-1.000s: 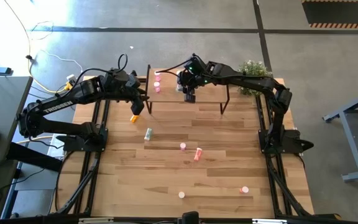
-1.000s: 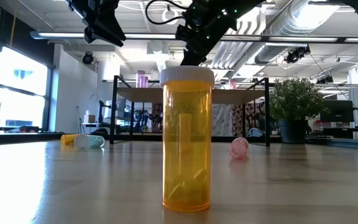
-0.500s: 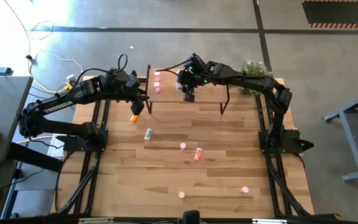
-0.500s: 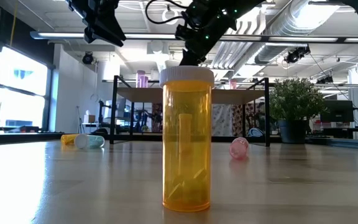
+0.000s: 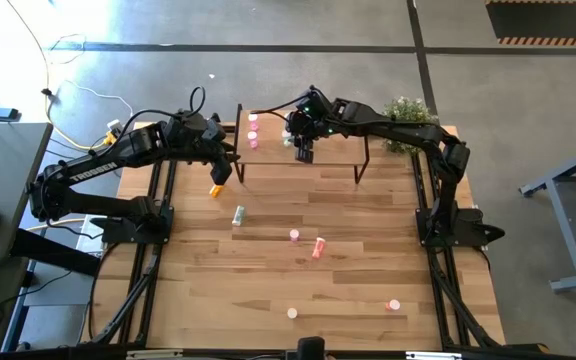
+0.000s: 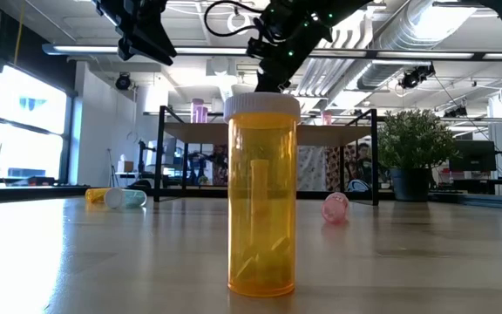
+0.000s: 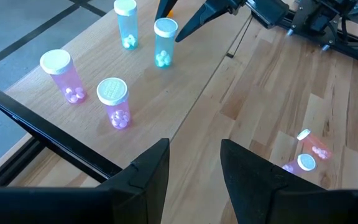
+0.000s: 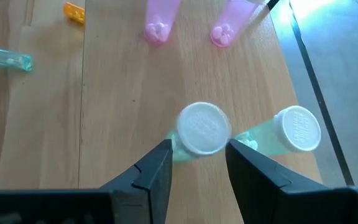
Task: Pick and place medicine bottles onto shelf by color
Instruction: Put the right blue pill bottle on the shelf aligned with the blue pill bottle, then put the left yellow pill bottle on the shelf aligned with the yellow pill bottle
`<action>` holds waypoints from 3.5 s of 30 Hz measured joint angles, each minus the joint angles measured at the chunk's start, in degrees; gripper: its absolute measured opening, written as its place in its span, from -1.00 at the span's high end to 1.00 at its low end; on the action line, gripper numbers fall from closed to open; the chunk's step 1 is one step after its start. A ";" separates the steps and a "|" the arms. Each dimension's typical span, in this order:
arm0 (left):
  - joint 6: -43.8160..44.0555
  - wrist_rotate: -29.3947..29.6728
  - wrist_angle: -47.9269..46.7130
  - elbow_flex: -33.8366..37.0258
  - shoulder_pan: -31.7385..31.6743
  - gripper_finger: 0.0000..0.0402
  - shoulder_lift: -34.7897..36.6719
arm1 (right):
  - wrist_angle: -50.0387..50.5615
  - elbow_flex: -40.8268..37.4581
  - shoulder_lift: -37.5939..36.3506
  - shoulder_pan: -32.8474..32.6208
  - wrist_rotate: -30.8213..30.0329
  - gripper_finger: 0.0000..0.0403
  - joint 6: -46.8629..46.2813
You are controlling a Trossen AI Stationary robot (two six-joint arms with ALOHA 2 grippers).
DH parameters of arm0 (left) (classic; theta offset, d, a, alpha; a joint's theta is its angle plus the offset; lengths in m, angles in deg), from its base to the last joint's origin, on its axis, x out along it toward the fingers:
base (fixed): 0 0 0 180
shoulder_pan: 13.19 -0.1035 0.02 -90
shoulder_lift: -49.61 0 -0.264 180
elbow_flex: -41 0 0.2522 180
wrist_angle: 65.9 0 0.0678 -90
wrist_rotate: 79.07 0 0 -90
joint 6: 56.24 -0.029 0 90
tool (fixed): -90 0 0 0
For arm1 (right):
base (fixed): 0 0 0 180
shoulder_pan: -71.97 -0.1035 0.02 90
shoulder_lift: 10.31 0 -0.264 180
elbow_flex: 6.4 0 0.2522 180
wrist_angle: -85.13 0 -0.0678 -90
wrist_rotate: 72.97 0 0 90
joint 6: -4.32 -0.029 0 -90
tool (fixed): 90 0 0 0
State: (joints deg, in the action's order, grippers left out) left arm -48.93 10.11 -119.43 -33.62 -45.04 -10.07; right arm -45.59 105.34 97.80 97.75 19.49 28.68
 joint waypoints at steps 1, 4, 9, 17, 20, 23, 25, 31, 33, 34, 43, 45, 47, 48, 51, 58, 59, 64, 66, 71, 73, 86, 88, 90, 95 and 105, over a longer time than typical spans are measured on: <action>0.00 0.00 -0.01 0.00 0.00 0.34 0.00 | 0.07 0.00 0.00 0.00 0.01 0.30 -0.04; 0.00 0.00 -0.07 0.00 -0.01 0.34 0.00 | 0.77 0.00 0.00 0.00 -0.40 0.30 -0.05; 0.02 0.00 -0.47 0.00 0.00 0.34 0.00 | 1.61 0.00 -0.32 0.00 -0.96 0.30 -0.05; 1.85 0.20 -3.43 0.00 -0.01 0.34 0.00 | 1.69 0.00 -2.72 0.00 -0.98 0.30 -2.16; 4.41 0.17 -5.12 0.00 -0.01 0.34 0.00 | 2.24 0.00 -3.83 0.00 -1.31 0.30 -3.07; 7.03 0.20 -8.87 0.00 -0.01 0.34 0.00 | 3.25 0.00 -5.27 -0.25 -4.32 0.30 -3.55; 8.94 0.20 -12.40 0.00 0.01 0.34 0.00 | 3.98 0.00 -6.29 -0.39 -6.53 0.30 -3.55; 14.54 0.65 -22.80 0.02 0.04 0.34 0.02 | 4.77 0.00 -9.47 0.11 -9.51 0.30 -5.41; 15.73 1.68 -24.64 0.02 0.11 0.34 0.00 | 4.75 0.00 -10.36 0.48 -9.65 0.30 -6.11; 16.43 2.19 -25.22 0.02 0.32 0.34 0.00 | 4.75 0.00 -10.68 0.61 -9.71 0.30 -6.15; 27.70 5.79 -26.41 6.02 2.88 0.34 1.14 | 7.13 0.00 -11.74 1.88 -9.77 0.30 -6.34; 30.54 5.75 -25.68 9.46 3.23 0.34 1.84 | 7.52 0.00 -11.74 1.99 -9.79 0.30 -6.33; 33.09 5.77 -23.53 12.56 3.25 0.34 2.25 | 7.56 0.00 -11.74 1.97 -9.81 0.30 -6.06; 34.22 5.77 -22.22 13.92 3.25 0.34 2.40 | 7.56 0.00 -11.74 1.99 -9.84 0.30 -6.06; 36.94 5.70 -18.27 17.43 3.23 0.34 2.48 | 7.55 0.00 -11.74 1.99 -9.86 0.30 -6.04; 38.96 4.94 -10.27 22.86 3.23 0.34 2.09 | 8.19 0.00 -11.74 1.99 -9.86 0.30 -5.91; 39.25 4.98 -9.89 23.47 3.21 0.34 2.08 | 8.23 0.00 -11.74 1.99 -9.86 0.30 -5.91; 40.74 5.09 -9.45 26.27 2.26 0.31 2.03 | 8.90 0.00 -11.74 1.99 -9.86 0.30 -5.91; 40.72 4.93 -9.42 26.45 1.44 0.27 2.05 | 9.18 0.00 -11.74 1.99 -9.86 0.30 -5.91; 39.00 5.21 -7.51 26.45 -0.42 0.12 2.01 | 9.75 0.00 -11.74 1.99 -9.86 0.30 -5.91; 37.74 5.89 -7.00 26.45 -1.01 0.06 1.27 | 9.83 0.00 -11.74 1.99 -9.86 0.30 -5.98; 33.19 6.67 -2.99 26.45 -3.07 0.01 -8.07 | 11.04 0.00 -11.72 1.99 -9.86 0.30 -6.32; 32.30 6.65 -2.05 26.45 -3.07 0.01 -9.26 | 11.04 0.00 -11.72 1.99 -9.86 0.30 -6.32; 31.89 6.64 -1.71 26.45 -3.07 0.01 -10.60 | 11.02 0.00 -11.72 1.99 -9.86 0.30 -6.32; 31.89 6.64 -0.56 26.45 -3.07 0.01 -14.18 | 11.02 0.00 -11.72 2.01 -9.86 0.30 -6.32; 31.50 7.40 2.28 26.43 -3.07 0.01 -19.98 | 11.02 0.00 -11.69 1.99 -9.86 0.30 -6.32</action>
State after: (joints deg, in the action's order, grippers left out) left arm -17.44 17.51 -117.15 -7.20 -48.11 -30.05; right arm -34.57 105.34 86.11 99.74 9.63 22.36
